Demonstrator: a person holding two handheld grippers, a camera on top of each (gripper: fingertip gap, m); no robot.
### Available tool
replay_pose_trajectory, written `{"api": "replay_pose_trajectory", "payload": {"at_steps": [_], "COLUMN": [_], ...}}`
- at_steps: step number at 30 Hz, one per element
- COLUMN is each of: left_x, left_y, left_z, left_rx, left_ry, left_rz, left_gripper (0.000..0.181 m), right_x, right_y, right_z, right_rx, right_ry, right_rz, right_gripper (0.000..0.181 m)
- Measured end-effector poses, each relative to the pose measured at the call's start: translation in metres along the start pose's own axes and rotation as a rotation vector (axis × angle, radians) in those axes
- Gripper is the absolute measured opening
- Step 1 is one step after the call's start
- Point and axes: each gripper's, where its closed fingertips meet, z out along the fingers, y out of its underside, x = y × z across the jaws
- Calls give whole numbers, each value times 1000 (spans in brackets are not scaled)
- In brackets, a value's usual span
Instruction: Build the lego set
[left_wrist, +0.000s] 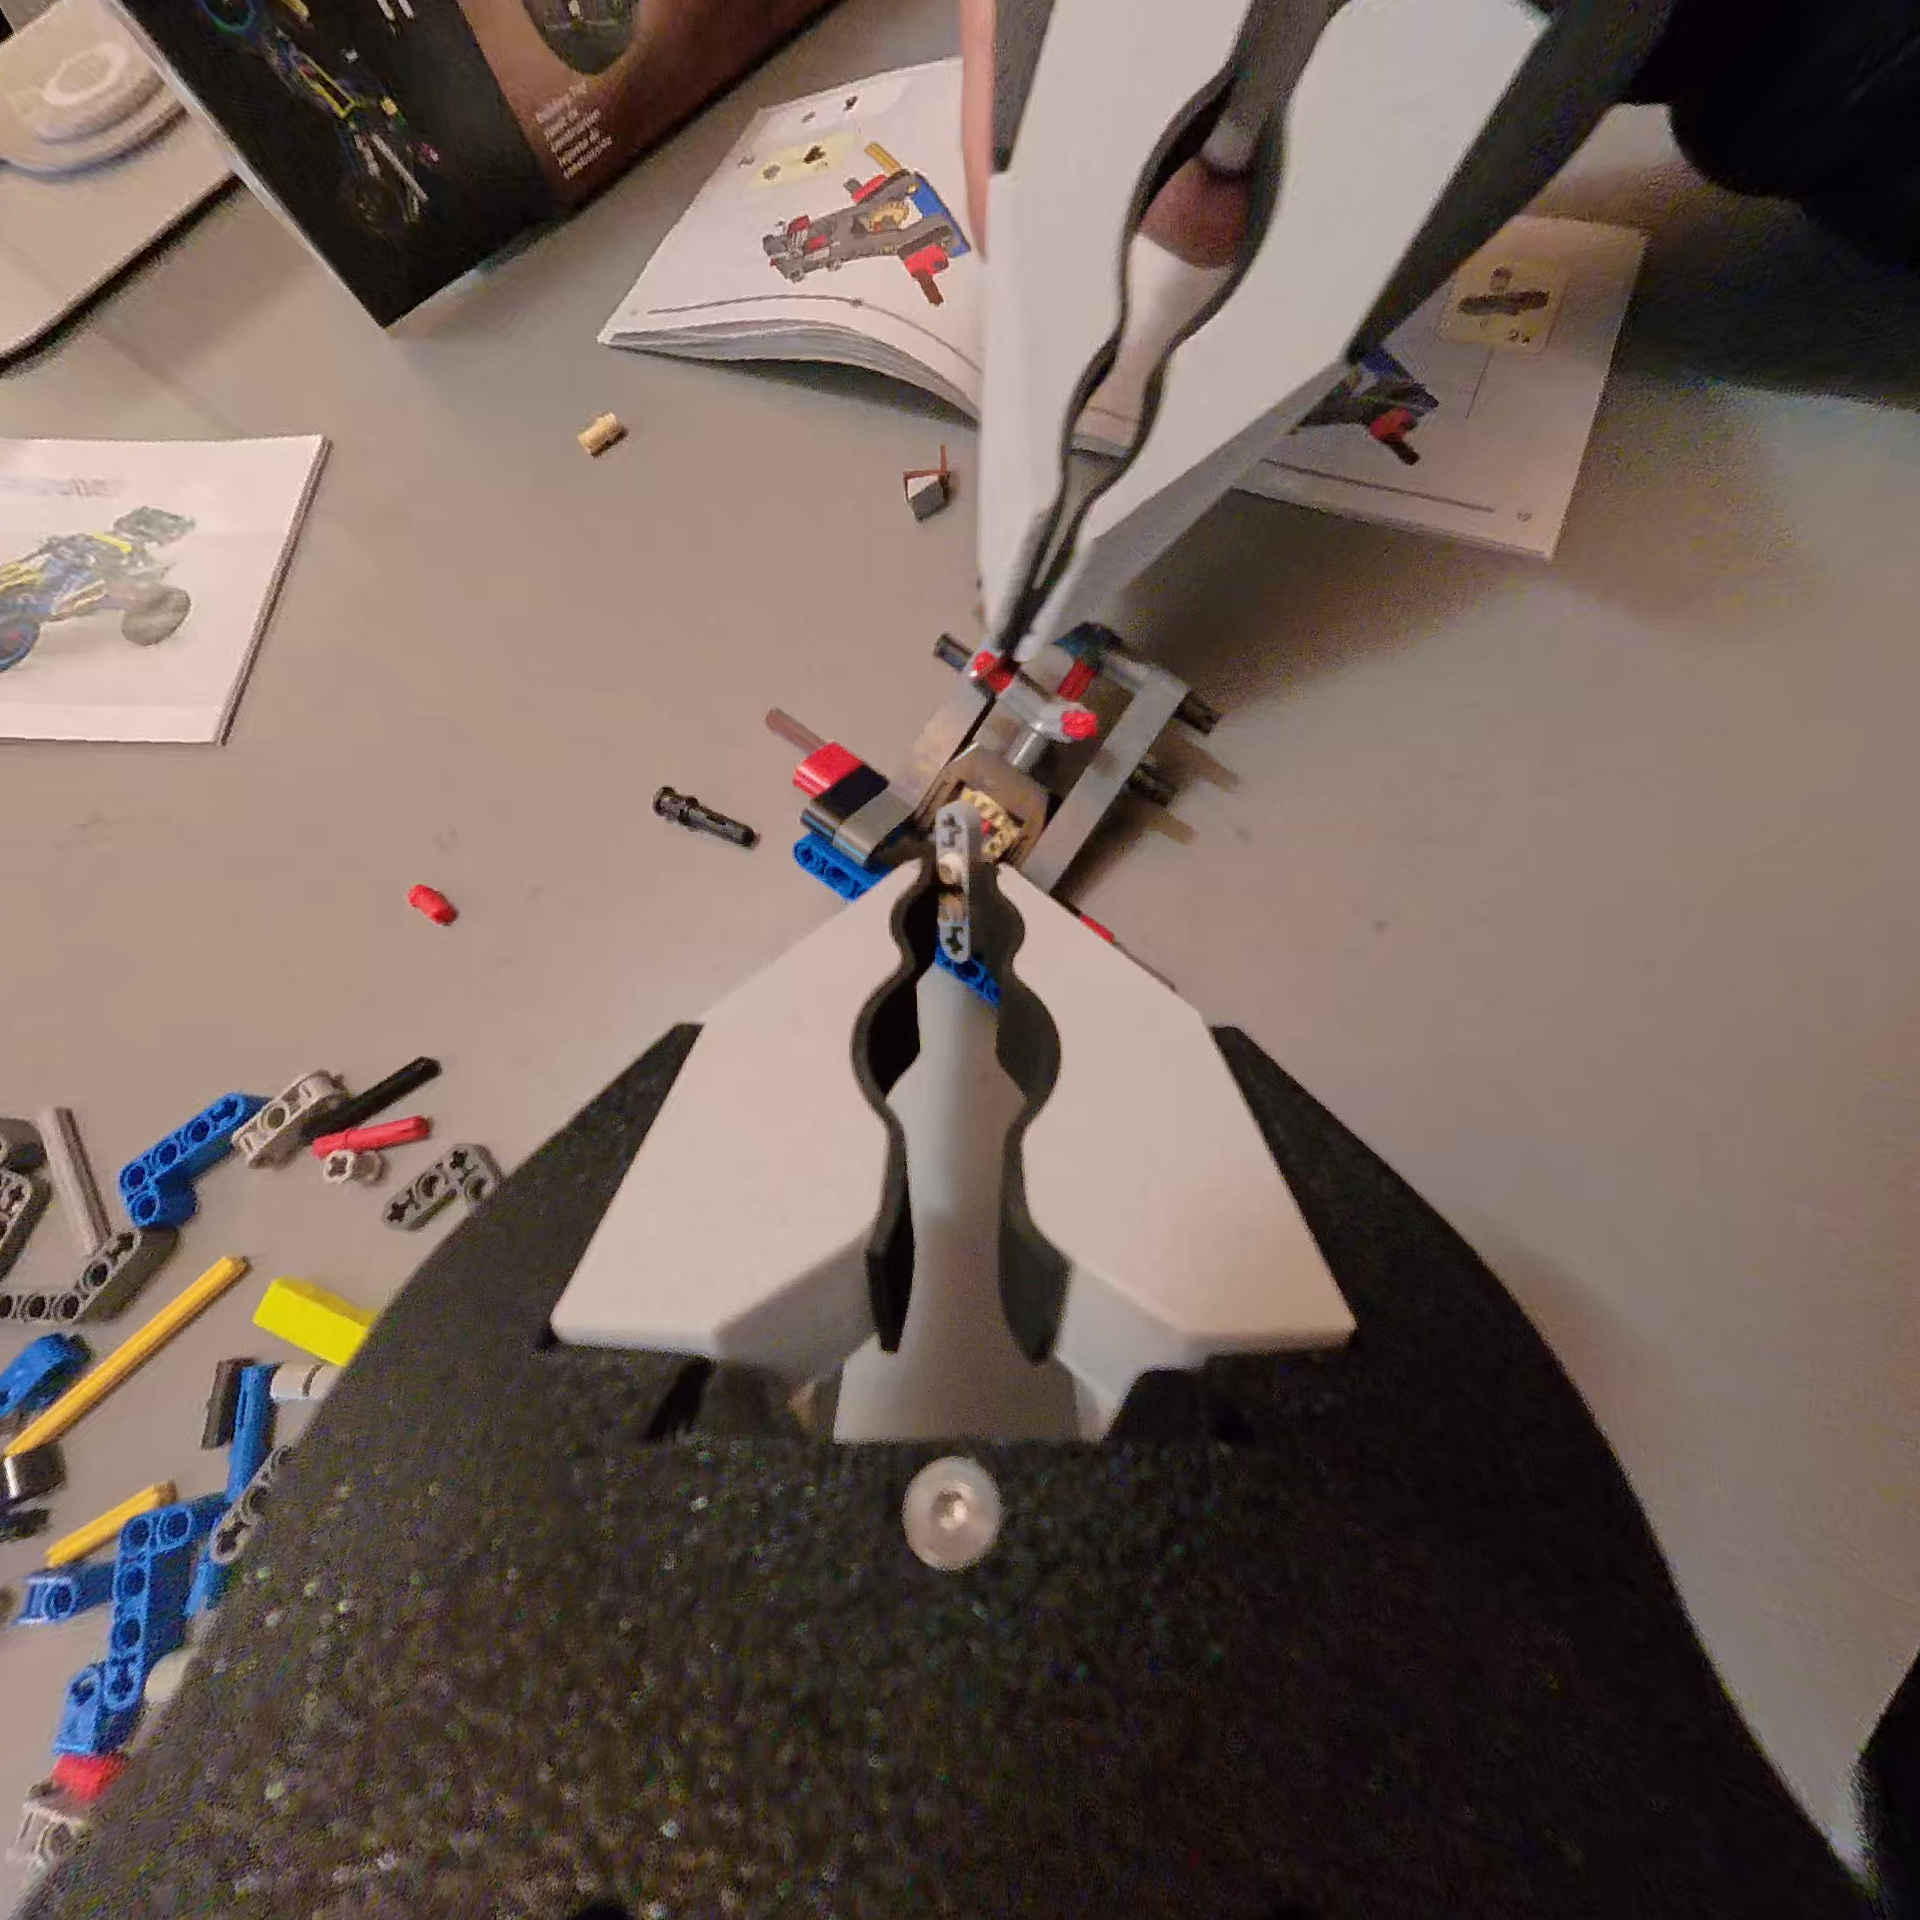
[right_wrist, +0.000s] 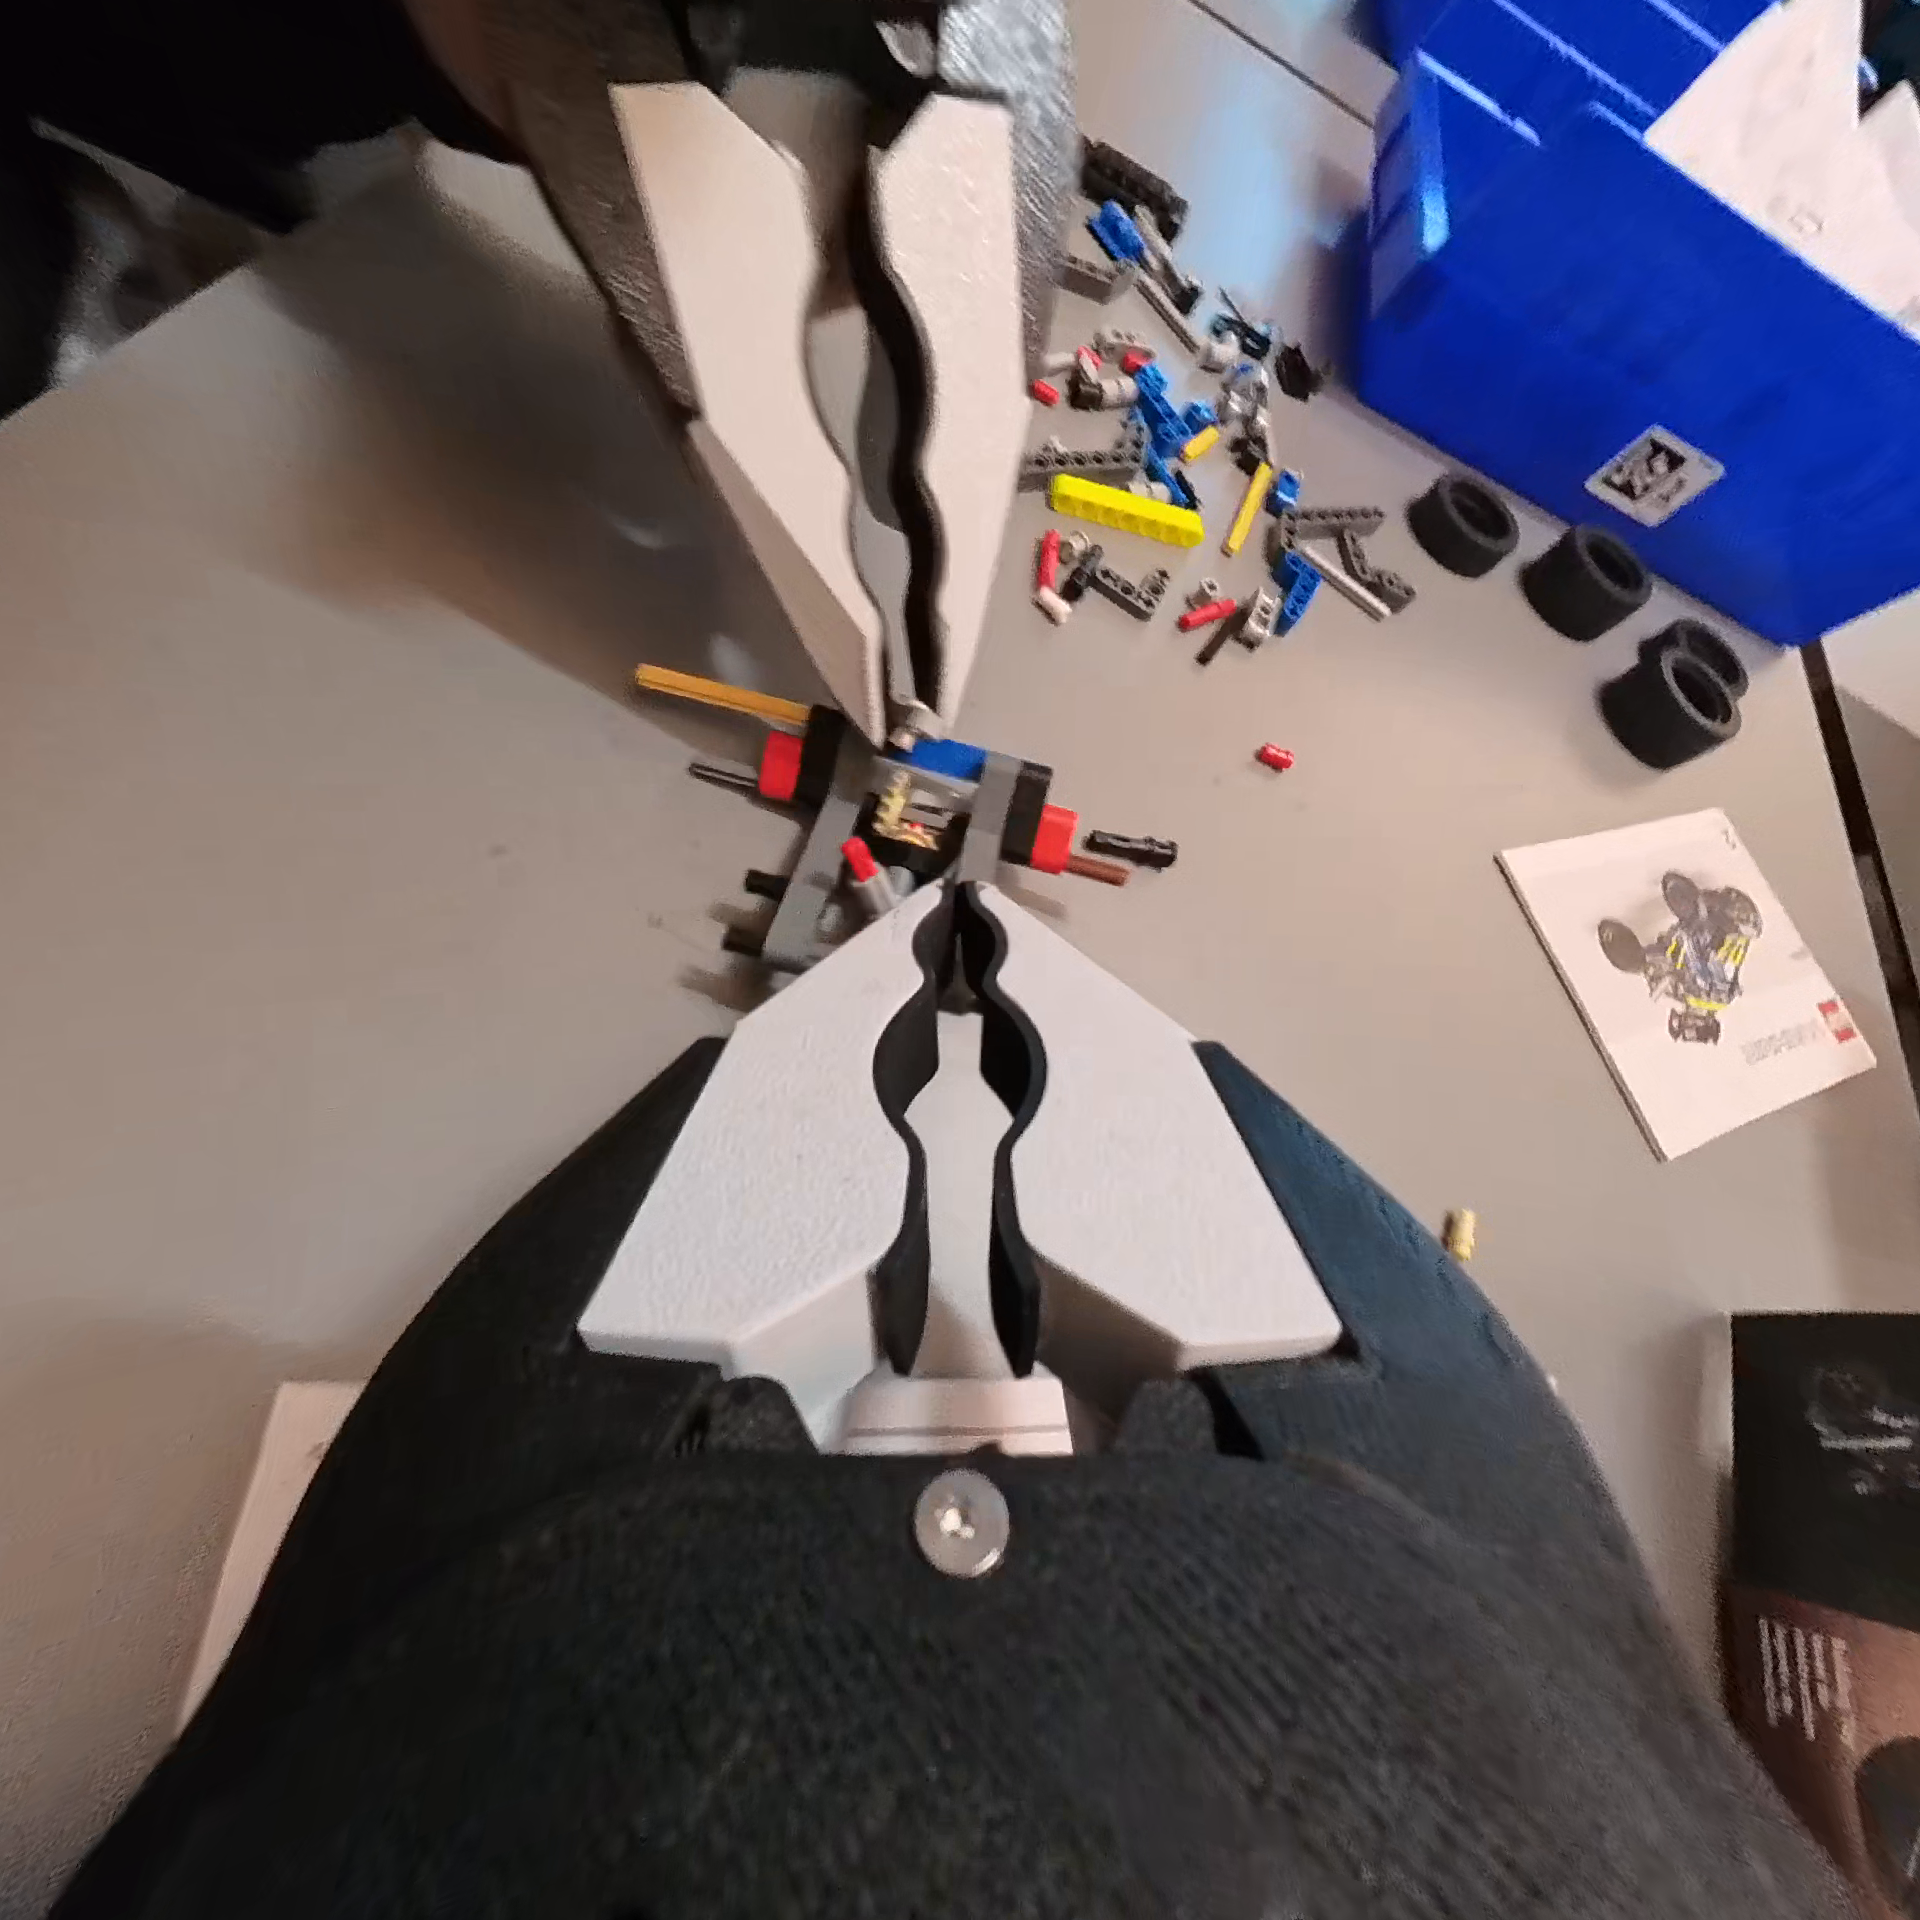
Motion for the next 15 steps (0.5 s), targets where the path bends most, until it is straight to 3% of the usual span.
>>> {"api": "replay_pose_trajectory", "payload": {"at_steps": [1,8,12,15], "left_x": [0,2,4,5], "left_y": [1,3,2,1], "left_z": [0,5,6,6], "left_rx": [-9,-15,-17,-18], "left_ry": [-2,-8,-9,-11], "left_rz": [-1,4,13,16], "left_gripper": [5,5,5,5], "right_x": [-5,-27,-6,-1], "right_y": [-4,-6,-20,-5], "right_z": [-1,-6,-22,-21], "right_rx": [16,-25,34,-69], "right_ry": [-14,-77,33,52], "right_rz": [-17,-50,0,53], "right_gripper": [0,0,0,0]}}
